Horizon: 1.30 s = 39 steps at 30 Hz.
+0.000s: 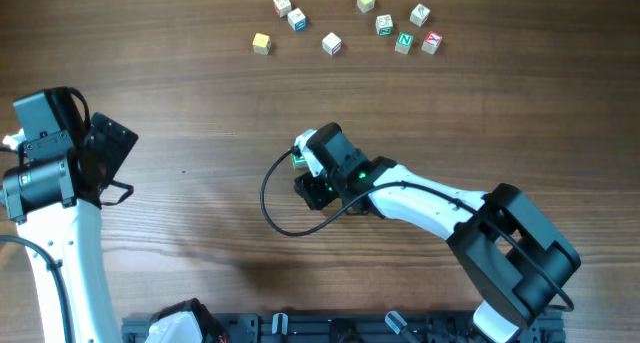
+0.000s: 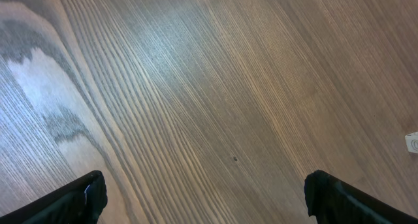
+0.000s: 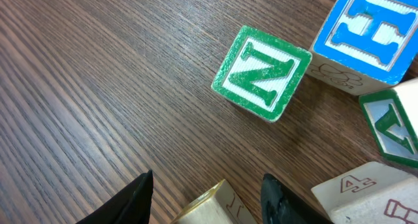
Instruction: Form a circle
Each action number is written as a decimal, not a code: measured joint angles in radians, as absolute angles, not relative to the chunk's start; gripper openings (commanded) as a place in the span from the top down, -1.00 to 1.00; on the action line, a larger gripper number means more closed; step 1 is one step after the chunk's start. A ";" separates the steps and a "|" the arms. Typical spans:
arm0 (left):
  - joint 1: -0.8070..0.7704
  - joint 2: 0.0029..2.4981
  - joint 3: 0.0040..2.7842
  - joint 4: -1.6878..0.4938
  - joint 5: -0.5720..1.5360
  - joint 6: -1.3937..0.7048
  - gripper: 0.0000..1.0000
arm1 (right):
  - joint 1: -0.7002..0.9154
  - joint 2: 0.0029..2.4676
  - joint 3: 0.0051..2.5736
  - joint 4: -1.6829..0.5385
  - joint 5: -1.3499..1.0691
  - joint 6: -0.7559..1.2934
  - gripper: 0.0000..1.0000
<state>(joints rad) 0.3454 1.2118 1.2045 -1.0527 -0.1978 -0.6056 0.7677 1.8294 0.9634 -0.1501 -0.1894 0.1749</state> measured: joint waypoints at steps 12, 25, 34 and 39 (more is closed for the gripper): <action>0.345 1.212 1.205 -1.052 -0.198 -0.606 -1.00 | 0.768 1.807 0.992 -0.264 -0.189 0.190 -0.31; 0.345 1.212 1.205 -1.053 -0.198 -0.606 -1.00 | 0.815 1.611 1.010 -0.471 -0.192 0.679 -0.94; 0.345 1.212 1.205 -1.053 -0.198 -0.606 -1.00 | 0.962 1.774 1.010 -0.467 0.081 0.962 -0.77; 0.345 1.212 1.205 -1.053 -0.198 -0.606 -1.00 | 0.962 1.798 1.010 -0.402 0.153 1.003 -0.54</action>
